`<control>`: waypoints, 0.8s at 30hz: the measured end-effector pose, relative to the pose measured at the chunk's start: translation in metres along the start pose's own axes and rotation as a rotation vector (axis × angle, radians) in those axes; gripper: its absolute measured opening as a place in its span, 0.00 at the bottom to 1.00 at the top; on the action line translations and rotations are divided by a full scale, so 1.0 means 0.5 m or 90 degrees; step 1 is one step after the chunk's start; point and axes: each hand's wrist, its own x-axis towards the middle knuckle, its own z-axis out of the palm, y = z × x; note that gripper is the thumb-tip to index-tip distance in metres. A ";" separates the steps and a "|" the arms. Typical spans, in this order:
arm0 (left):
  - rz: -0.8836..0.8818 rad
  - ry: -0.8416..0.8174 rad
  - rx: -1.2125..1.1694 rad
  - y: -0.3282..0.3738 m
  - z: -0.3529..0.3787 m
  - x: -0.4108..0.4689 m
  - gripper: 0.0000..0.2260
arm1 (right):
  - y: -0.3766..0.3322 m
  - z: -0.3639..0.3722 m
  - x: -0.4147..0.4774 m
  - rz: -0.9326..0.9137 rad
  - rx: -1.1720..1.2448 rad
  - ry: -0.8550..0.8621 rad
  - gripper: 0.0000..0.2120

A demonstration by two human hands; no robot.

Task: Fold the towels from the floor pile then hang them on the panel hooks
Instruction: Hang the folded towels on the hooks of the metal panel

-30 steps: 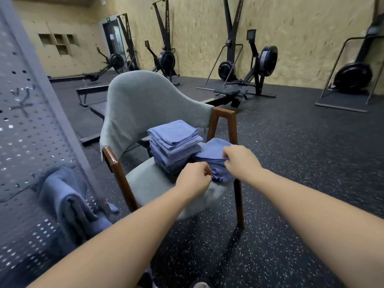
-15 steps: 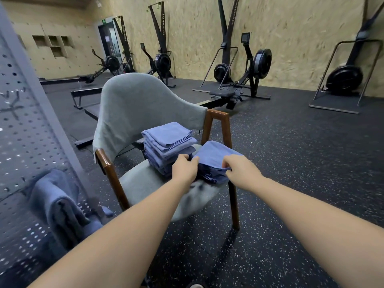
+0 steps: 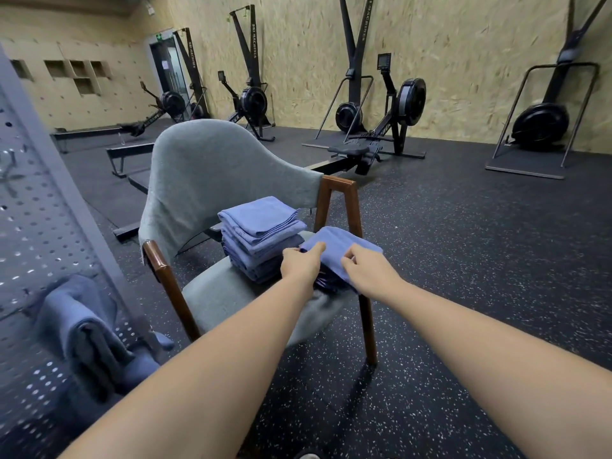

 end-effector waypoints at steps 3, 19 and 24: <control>0.031 0.013 0.067 0.000 -0.015 -0.005 0.08 | -0.003 0.000 0.003 -0.001 -0.003 0.006 0.11; 0.400 -0.353 0.382 0.019 -0.089 -0.171 0.03 | -0.012 -0.059 -0.039 0.104 0.233 -0.014 0.08; 0.343 -0.223 0.217 0.056 -0.159 -0.168 0.05 | -0.048 -0.097 -0.096 -0.044 0.116 -0.058 0.04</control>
